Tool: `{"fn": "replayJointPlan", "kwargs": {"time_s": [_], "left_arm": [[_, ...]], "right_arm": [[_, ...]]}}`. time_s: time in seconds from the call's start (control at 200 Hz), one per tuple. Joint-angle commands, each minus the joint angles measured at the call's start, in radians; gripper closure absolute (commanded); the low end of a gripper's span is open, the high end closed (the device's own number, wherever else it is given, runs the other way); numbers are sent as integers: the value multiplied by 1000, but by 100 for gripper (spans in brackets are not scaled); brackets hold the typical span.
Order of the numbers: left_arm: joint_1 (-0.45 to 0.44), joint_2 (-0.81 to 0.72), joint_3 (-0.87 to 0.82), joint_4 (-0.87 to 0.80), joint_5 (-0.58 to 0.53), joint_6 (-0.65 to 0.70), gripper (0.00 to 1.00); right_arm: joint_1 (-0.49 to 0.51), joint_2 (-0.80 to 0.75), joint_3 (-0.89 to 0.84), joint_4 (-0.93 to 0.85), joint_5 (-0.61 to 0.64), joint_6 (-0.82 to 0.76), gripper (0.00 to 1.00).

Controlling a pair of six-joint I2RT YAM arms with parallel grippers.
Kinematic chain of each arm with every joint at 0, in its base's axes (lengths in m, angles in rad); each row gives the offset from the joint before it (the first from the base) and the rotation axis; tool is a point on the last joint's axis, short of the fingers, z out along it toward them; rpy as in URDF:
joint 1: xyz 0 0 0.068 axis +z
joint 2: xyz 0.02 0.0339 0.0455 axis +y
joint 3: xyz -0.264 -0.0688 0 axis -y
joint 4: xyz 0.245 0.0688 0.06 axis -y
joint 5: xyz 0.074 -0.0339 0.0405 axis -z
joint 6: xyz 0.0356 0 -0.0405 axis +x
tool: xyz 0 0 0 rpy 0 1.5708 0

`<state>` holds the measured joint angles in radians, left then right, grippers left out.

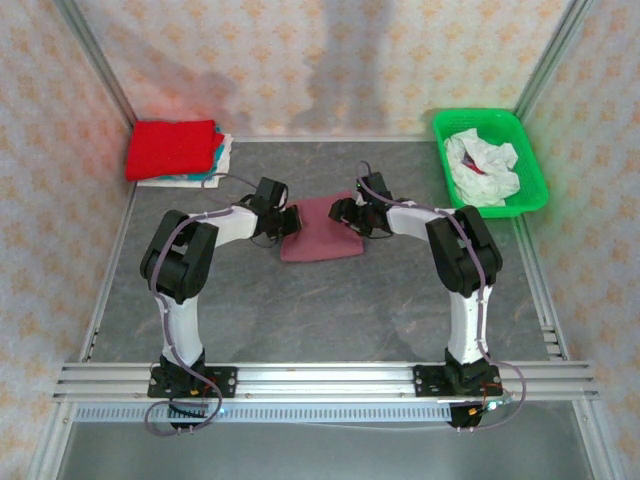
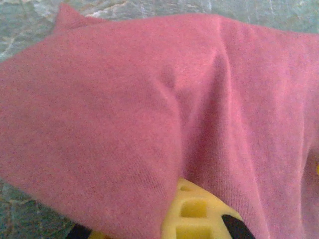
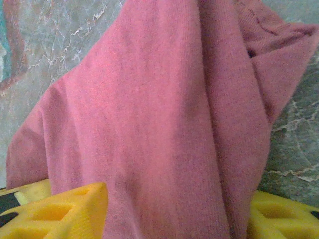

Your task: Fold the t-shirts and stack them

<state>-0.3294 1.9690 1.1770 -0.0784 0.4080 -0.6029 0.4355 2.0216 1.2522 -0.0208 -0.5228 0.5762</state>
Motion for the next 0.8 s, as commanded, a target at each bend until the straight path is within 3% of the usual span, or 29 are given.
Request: {"fn": "replayJointPlan", "kwargs": {"time_s": [0.0,0.225,0.355,0.596,0.796], "left_arm": [[26,10,14,-61,-9,35,100],[97,-92,88,-210,-148,183,100],[105,-93,233,-315,-207,318,100],[112,-11,540,-473,-338,571,100],[177,64,725,-504,-322,730,100]], "right_arm": [[4,-31,-40,47,-15,9,40],[-10,-205,-111,50,41,-43,34],[-11,-300,-162,84,81,-110,24],[-11,-362,-230,215,43,-166,21],[-10,-374,-236,243,1,-162,21]]}}
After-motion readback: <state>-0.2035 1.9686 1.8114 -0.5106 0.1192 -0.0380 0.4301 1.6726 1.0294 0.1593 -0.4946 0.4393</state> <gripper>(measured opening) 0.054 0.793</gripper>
